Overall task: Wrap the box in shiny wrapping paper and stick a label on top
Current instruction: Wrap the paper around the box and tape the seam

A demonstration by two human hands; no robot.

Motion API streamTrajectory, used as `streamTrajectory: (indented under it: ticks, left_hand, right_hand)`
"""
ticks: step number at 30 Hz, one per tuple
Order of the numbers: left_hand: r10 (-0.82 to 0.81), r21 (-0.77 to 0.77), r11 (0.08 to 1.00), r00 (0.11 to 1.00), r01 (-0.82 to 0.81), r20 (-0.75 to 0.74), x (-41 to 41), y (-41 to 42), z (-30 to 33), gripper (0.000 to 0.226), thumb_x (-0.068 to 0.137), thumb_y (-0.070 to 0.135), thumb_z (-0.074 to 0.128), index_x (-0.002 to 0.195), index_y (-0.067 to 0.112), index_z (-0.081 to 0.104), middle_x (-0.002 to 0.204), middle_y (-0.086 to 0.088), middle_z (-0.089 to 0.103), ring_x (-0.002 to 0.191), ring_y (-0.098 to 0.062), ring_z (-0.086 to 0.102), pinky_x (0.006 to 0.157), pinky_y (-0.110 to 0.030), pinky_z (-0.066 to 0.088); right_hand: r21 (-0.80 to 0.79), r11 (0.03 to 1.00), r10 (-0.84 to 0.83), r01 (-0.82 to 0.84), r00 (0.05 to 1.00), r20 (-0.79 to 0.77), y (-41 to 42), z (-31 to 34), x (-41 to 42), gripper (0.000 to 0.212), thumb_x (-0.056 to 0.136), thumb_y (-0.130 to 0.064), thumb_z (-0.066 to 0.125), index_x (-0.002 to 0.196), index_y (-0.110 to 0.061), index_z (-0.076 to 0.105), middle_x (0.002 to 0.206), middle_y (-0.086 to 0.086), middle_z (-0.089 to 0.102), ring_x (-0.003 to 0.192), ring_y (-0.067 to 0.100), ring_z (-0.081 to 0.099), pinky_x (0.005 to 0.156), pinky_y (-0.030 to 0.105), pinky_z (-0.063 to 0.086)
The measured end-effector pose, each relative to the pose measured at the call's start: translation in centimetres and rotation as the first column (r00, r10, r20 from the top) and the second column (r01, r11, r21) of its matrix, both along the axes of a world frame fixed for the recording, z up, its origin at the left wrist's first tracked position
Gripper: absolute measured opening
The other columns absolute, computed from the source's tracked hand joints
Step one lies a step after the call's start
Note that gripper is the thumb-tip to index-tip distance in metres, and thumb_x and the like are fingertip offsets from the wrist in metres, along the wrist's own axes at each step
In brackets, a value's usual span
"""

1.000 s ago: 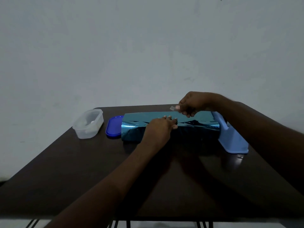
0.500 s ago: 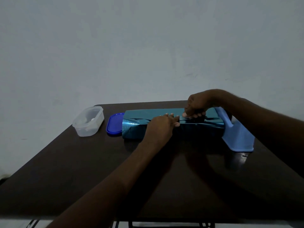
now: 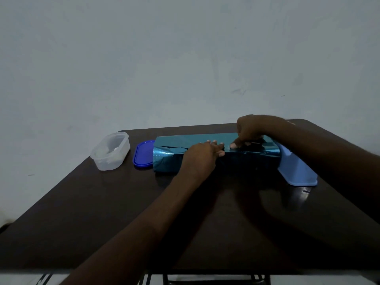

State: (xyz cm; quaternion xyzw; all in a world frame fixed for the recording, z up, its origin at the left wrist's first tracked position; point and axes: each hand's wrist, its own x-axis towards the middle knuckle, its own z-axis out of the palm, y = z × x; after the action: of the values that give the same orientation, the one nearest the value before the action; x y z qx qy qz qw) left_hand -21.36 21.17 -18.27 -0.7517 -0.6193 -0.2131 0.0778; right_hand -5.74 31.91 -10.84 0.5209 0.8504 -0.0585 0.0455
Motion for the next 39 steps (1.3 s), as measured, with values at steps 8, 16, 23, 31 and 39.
streamTrajectory:
  ticks: [8, 16, 23, 31, 39]
  left_hand:
    - [-0.021, 0.017, 1.0, 1.0, 0.02, 0.018, 0.2, -0.2, -0.1, 0.035, 0.103, 0.031, 0.045, 0.136, 0.027, 0.056, 0.145, 0.001, 0.05, 0.136, -0.018, 0.044, 0.108, -0.037, 0.039]
    - [-0.001, 0.016, 1.0, 1.0, 0.001, 0.026, 0.1, 0.4, -0.3, 0.036, 0.102, 0.034, 0.046, 0.137, 0.03, 0.054, 0.145, 0.002, 0.05, 0.135, -0.017, 0.046, 0.106, -0.036, 0.041]
    - [0.004, 0.006, 1.0, 1.0, -0.004, 0.016, 0.1, 0.5, -0.4, 0.035, 0.103, 0.034, 0.045, 0.136, 0.031, 0.055, 0.145, 0.002, 0.05, 0.135, -0.018, 0.046, 0.105, -0.038, 0.042]
    - [0.007, 0.008, 1.0, 1.0, -0.007, 0.012, 0.1, 0.4, -0.3, 0.037, 0.102, 0.036, 0.044, 0.137, 0.03, 0.054, 0.145, 0.001, 0.051, 0.134, -0.018, 0.047, 0.105, -0.035, 0.041]
    - [-0.005, 0.015, 1.0, 1.0, 0.005, 0.025, 0.1, 0.3, -0.2, 0.035, 0.102, 0.034, 0.045, 0.133, 0.027, 0.058, 0.14, 0.0, 0.056, 0.129, -0.021, 0.052, 0.101, -0.037, 0.044]
  right_hand:
    - [0.291, 0.955, -0.039, 0.053, 0.998, -0.056, -0.8, -2.4, 4.5, 0.066, 0.068, -0.079, 0.063, 0.068, -0.014, 0.048, 0.065, 0.001, 0.05, 0.06, 0.016, 0.047, 0.059, 0.03, 0.037]
    - [0.343, 0.935, 0.184, -0.094, 0.953, -0.241, -6.7, -4.6, 2.7, 0.043, 0.098, -0.028, 0.053, 0.137, -0.011, 0.049, 0.135, 0.012, 0.056, 0.122, 0.032, 0.054, 0.101, 0.041, 0.043]
    - [0.428, 0.877, 0.177, -0.219, 0.975, 0.136, -7.5, -6.2, 5.1, 0.064, 0.097, -0.051, 0.045, 0.152, -0.022, 0.029, 0.157, 0.002, 0.034, 0.147, 0.024, 0.024, 0.12, 0.041, 0.012]
    - [0.417, 0.885, 0.258, -0.208, 0.964, -0.067, -8.3, -6.4, 2.4, 0.058, 0.092, -0.051, 0.052, 0.142, -0.021, 0.046, 0.14, 0.003, 0.054, 0.129, 0.023, 0.047, 0.11, 0.04, 0.033]
    - [0.498, 0.857, 0.117, -0.133, 0.991, 0.064, -8.4, -5.4, 2.7, 0.064, 0.091, -0.058, 0.045, 0.145, -0.023, 0.045, 0.161, 0.008, 0.025, 0.147, 0.026, 0.026, 0.118, 0.05, 0.02]
